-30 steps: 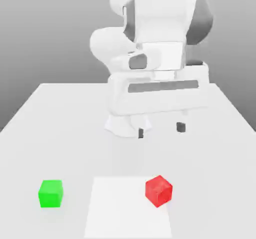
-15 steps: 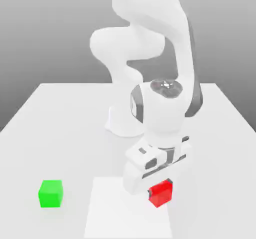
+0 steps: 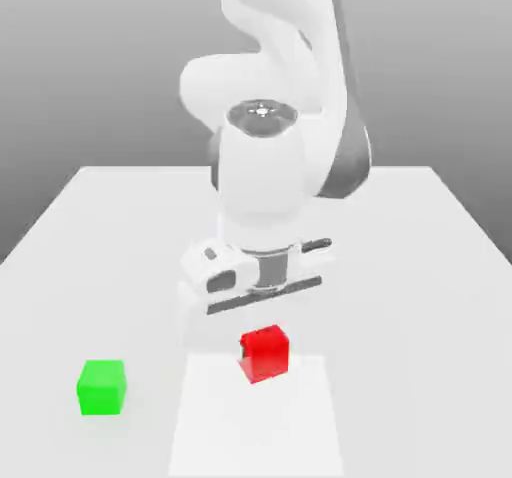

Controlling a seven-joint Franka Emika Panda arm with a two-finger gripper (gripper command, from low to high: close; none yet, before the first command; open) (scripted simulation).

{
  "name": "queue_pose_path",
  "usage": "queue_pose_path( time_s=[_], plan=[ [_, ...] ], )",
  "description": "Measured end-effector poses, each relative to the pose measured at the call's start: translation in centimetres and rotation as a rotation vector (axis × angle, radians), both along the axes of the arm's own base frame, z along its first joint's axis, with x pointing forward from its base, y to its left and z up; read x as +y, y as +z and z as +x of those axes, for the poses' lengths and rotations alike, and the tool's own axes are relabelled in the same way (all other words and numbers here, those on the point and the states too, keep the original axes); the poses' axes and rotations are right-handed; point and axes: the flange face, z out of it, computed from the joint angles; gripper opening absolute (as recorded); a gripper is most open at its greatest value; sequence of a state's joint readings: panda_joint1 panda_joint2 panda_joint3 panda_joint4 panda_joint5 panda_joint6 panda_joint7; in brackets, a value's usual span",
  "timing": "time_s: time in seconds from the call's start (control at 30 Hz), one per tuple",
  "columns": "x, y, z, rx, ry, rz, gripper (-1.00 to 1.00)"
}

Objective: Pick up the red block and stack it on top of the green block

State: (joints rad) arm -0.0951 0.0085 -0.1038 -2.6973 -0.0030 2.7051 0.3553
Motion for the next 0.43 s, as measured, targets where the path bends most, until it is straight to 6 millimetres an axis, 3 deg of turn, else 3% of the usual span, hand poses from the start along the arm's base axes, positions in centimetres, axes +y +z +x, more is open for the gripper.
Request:
queue_pose_path(
  time_s=[0.13, 0.17, 0.3, 0.33, 0.43],
  plan=[
    [-11.4, 1.4, -2.4, 0.0, -0.246, 0.002, -1.0],
    [-13.7, 1.0, -3.5, -0.001, -0.302, 0.003, -1.0],
    [-12.5, -3.0, -2.5, -0.001, -0.264, 0.003, -1.0],
    [-12.5, -4.1, -2.6, -0.001, -0.263, 0.003, 1.0],
    [-12.5, -4.1, -2.6, -0.001, -0.263, 0.003, 1.0]
  ],
)
